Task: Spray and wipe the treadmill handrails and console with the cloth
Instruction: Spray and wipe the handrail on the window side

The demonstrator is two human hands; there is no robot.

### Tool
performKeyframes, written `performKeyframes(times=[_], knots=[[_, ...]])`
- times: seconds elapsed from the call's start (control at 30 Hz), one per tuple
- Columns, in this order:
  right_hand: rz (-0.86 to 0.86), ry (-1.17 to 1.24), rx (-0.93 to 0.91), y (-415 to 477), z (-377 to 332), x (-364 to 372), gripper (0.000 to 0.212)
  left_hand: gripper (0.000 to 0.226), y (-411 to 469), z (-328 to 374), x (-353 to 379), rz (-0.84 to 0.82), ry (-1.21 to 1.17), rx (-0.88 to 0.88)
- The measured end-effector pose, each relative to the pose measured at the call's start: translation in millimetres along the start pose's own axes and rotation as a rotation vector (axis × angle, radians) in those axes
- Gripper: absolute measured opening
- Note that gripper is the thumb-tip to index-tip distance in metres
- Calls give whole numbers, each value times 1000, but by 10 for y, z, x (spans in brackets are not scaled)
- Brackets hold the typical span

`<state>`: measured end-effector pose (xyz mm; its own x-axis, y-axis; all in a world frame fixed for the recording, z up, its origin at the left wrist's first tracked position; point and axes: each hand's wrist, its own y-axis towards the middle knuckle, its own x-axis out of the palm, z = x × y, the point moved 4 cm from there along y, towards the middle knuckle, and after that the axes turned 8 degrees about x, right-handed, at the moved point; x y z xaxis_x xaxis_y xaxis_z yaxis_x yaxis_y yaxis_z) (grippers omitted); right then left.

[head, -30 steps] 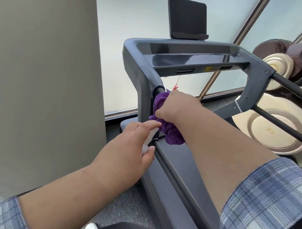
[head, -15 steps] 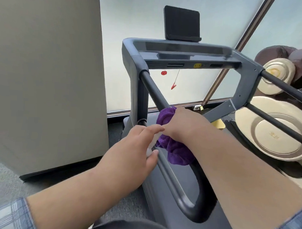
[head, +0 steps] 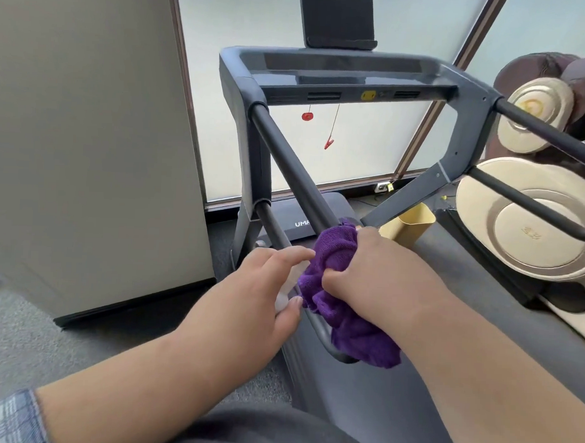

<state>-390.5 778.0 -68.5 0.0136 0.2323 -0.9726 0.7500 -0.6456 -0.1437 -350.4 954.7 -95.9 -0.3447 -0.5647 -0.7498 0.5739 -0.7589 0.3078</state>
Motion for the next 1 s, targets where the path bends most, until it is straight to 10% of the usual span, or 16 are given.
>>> performKeyframes(times=[1.0], knots=[[107,-360,98,1145,-1230,-28,38,58,600,-914,-281,21,-154,28]])
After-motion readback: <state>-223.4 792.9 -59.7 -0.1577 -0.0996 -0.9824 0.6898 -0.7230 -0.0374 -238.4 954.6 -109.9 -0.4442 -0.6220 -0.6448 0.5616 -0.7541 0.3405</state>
